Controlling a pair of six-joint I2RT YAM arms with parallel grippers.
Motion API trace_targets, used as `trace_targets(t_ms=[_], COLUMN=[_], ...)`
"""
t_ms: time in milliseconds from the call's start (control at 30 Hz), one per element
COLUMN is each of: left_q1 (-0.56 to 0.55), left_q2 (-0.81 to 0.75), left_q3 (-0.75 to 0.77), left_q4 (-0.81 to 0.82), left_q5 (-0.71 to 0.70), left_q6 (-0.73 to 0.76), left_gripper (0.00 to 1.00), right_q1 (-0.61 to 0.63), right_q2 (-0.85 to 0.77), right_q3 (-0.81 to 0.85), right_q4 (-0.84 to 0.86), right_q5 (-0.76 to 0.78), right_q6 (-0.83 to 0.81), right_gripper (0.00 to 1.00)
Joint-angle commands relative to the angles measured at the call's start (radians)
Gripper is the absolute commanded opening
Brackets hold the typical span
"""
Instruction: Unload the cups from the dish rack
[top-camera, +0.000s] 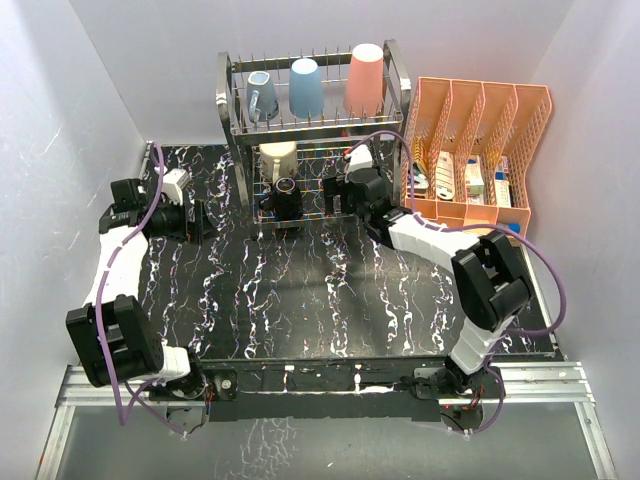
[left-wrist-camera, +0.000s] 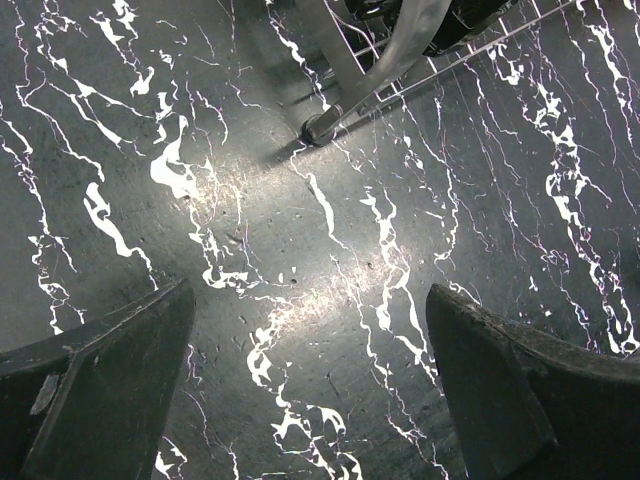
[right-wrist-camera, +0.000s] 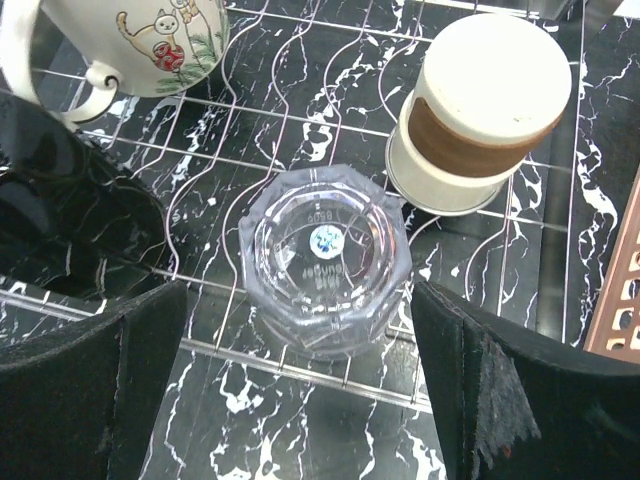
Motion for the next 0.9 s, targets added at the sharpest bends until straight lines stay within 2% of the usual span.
trace_targets(t_ms=[0,200,400,600,800,867], left_q1=[0.002,0.003,0.001,0.002,0.001,0.001], left_q2=[-0.008,0.003,0.038,0.016,0.012,-0.020], left_q3=[0.039,0.061,0.093,0.073,0.075,0.069], left_q4=[-0.049,-0.085,-0.116,-0.104,-0.129,-0.124], left_q5=[0.044,0.079,0.123,0.168,0.171,0.170], left_q6=[0.040,0.053,0.061,0.055,0.091,0.099], left_gripper=[0.97,0.97,0.97,0.97,0.97,0.97], right_q1=[0.003,0.002,0.005,0.005,0.005,0.005], right_q2=[0.063,0.143,0.191,0.177,0.162,0.146], right_q3=[0.078,0.116,0.177,0.160,0.159,0.154], right_q4=[0.074,0.109,0.059,0.048,0.041,0.033], right_q5=[0.041,0.055,0.046,0.083,0.054,0.058], right_q6=[-0.049,-0.083,-0.115,-0.169,-0.163,-0.144], right_gripper=[0.98,0.98,0.89,0.60,0.45,0.36])
